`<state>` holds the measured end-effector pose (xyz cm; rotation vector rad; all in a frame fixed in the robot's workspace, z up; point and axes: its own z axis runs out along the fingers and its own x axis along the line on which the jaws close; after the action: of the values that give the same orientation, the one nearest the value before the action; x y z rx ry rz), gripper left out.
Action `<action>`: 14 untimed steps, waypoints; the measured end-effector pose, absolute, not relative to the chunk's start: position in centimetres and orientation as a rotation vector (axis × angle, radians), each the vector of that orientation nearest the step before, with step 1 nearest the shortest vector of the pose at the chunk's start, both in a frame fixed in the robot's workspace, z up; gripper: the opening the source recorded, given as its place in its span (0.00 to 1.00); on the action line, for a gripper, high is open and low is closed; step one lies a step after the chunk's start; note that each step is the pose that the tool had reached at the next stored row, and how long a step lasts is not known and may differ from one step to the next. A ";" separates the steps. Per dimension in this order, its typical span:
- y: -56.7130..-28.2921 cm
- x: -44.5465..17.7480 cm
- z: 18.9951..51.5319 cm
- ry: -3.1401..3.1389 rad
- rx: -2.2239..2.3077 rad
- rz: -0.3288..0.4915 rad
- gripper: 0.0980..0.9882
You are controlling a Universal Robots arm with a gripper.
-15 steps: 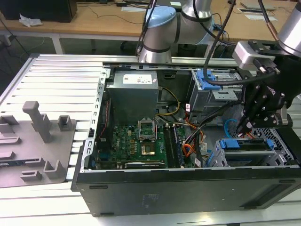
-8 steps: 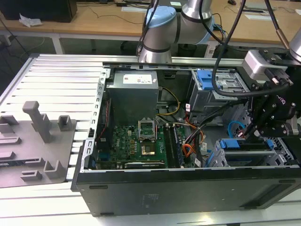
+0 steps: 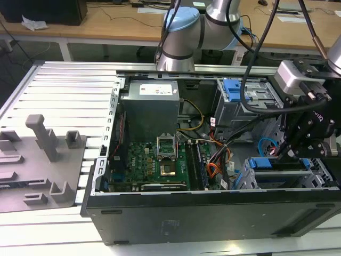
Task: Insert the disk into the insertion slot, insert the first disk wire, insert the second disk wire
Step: 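Insert the second disk wire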
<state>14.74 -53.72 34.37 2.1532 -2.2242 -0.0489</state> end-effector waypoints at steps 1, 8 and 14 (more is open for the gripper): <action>-53.7 14.7 34.3 -2.224 2.153 -0.049 0.07; -53.8 14.8 34.1 -2.224 2.153 -0.049 0.07; -53.8 14.7 34.6 -2.225 2.154 -0.050 0.07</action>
<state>14.75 -53.77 34.55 2.1540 -2.2246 -0.0504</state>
